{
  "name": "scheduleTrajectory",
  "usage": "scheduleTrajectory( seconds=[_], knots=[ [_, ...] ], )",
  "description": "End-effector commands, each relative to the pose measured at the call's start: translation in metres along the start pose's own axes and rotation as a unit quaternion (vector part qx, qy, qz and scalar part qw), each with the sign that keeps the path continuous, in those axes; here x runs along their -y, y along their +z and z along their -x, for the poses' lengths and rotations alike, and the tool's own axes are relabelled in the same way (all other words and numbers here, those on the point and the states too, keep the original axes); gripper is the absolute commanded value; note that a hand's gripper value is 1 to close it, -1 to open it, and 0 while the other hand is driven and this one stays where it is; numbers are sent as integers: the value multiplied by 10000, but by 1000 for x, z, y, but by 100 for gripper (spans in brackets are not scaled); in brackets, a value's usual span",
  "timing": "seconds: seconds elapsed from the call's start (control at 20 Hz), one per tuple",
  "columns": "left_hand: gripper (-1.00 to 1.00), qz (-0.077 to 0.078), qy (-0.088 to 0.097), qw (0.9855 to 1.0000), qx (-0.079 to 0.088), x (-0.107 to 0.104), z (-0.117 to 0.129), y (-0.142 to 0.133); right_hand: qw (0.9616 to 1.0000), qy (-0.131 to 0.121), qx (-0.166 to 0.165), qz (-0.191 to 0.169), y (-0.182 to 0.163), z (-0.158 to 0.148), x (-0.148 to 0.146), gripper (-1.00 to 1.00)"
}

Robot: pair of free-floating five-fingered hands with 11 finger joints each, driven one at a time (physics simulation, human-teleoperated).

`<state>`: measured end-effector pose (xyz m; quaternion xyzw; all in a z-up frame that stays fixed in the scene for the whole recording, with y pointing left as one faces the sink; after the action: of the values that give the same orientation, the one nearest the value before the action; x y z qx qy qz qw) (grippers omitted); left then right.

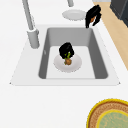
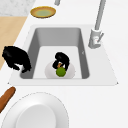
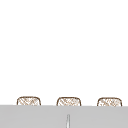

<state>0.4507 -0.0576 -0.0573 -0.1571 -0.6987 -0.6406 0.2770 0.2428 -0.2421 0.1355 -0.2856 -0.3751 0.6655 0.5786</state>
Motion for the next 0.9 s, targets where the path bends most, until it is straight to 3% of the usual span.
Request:
scheduleTrajectory(
  seconds=[0.0,0.2,0.25,0.3,0.35,0.4,0.5,0.55,0.7,0.85],
  knots=[
    [100,191,8,9995,263,25,18,-4,10000,0,0,0,0,0,0,0],
    [100,201,-3,9996,206,24,27,-6,10000,0,0,0,0,0,0,0],
    [100,226,27,9997,129,21,30,-8,10000,0,0,0,0,0,0,0],
    [-100,204,59,9997,80,18,32,-8,10000,0,0,0,0,0,0,0],
    [-100,291,-49,9992,-252,2,23,-3,10000,0,0,0,0,0,0,0],
    [-100,315,-108,9986,-407,-7,16,1,10000,0,0,0,0,0,0,0],
    [-100,343,-76,9986,-406,-14,2,3,10000,0,0,0,0,0,0,0],
    [-100,262,-29,9990,-357,-17,-2,3,10000,0,0,0,0,0,0,0],
    [-100,264,116,9988,-394,-11,-4,13,10000,0,0,0,0,0,0,0],
    [-100,319,364,9985,-247,-8,-10,22,10000,0,0,0,0,0,0,0]
  ],
)
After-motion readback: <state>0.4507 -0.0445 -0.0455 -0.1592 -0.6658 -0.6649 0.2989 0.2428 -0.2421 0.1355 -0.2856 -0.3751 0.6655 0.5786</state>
